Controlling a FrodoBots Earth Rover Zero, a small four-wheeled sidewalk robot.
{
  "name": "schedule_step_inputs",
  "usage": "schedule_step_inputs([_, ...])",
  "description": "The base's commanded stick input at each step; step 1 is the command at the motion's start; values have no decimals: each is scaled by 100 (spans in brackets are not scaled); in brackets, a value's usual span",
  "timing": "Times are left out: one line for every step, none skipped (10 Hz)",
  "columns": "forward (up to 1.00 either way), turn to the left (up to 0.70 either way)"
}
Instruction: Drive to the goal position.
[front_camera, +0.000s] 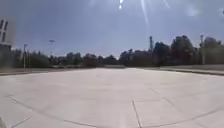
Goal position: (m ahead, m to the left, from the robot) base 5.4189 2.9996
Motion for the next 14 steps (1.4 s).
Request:
schedule_step_inputs([85,0])
schedule_step_inputs([85,0])
schedule_step_inputs([85,0])
schedule_step_inputs([85,0])
schedule_step_inputs([85,0])
schedule_step_inputs([85,0])
schedule_step_inputs([85,0])
schedule_step_inputs([85,0])
schedule_step_inputs([85,0])
schedule_step_inputs([85,0])
schedule_step_inputs([85,0])
schedule_step_inputs([85,0])
schedule_step_inputs([85,0])
schedule_step_inputs([85,0])
